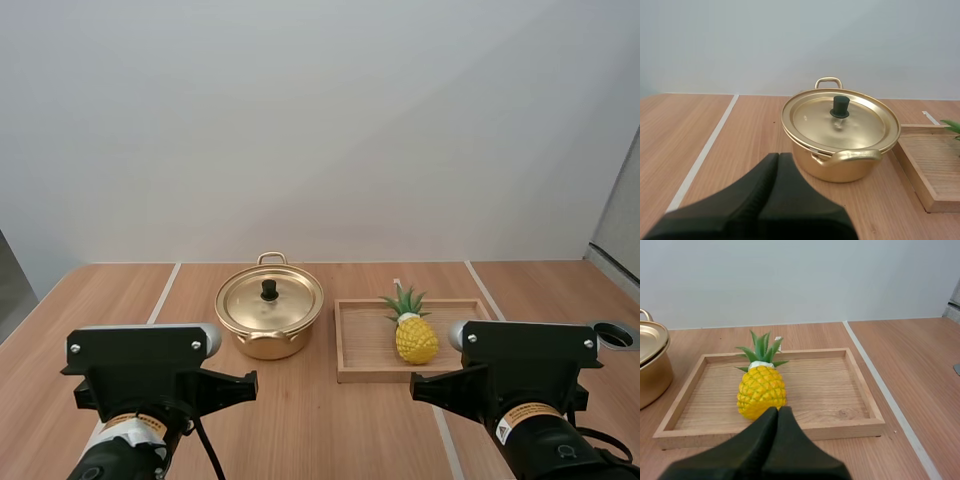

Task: Open the pot, put the pineapple inside, and close it

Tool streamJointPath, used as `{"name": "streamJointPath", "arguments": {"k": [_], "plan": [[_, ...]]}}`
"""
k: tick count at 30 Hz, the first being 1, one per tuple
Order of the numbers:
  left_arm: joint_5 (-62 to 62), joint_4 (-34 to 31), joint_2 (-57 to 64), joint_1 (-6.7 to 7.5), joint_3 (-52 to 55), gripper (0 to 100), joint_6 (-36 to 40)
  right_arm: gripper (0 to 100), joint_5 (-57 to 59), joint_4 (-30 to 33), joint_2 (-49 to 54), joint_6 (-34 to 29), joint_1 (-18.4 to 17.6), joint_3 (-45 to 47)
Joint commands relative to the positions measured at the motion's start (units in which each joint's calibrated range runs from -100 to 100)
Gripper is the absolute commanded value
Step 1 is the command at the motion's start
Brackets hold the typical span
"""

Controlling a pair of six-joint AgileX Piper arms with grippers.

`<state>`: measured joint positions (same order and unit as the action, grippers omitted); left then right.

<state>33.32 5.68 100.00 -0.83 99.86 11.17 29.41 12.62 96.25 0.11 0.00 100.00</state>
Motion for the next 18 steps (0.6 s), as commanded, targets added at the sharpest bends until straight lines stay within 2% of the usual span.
{"name": "streamJointPath", "arguments": {"k": [1, 4, 6, 9, 10, 12, 13, 15, 18], "plan": [[-1.96, -0.39, 0.0, -0.09, 0.14, 0, 0.34, 0, -1.05, -0.2, 0.33, 0.17, -0.2, 0.0], [-1.92, -0.39, 0.0, -0.09, 0.14, 1, 0.34, 0, -0.87, 0.87, 0.33, -0.07, -0.2, 0.0], [-1.76, -1.08, 0.0, -0.09, 0.14, 8, 0.34, 0, -0.87, 1.11, 0.33, -0.07, -0.2, 0.0], [-1.76, -3.04, 0.0, -0.09, 0.14, 27, 1.87, 34, -0.87, 1.53, 0.33, -0.07, -0.1, 0.0], [-1.76, -3.86, 0.0, -0.09, 0.14, 36, 2.96, 50, -0.87, 1.63, 0.33, -0.07, 0.11, 0.0], [-1.76, -4.9, 0.0, -0.09, 0.14, 56, 3.86, 89, -0.87, 1.61, 0.33, -0.07, 0.78, 0.0], [-1.94, -5.15, 0.0, -0.09, 0.14, 73, 3.98, 100, -0.87, 1.61, 0.33, -0.07, 0.97, 0.0], [-1.94, -5.15, 0.0, -0.09, 0.14, 100, 3.98, 100, -0.87, 1.78, 0.33, 0.04, 1.03, 0.0], [-2.4, -5.15, 0.0, -0.09, 0.14, 100, 4.14, 100, -0.69, 2.23, 0.33, 0.04, 1.03, 0.0]]}}
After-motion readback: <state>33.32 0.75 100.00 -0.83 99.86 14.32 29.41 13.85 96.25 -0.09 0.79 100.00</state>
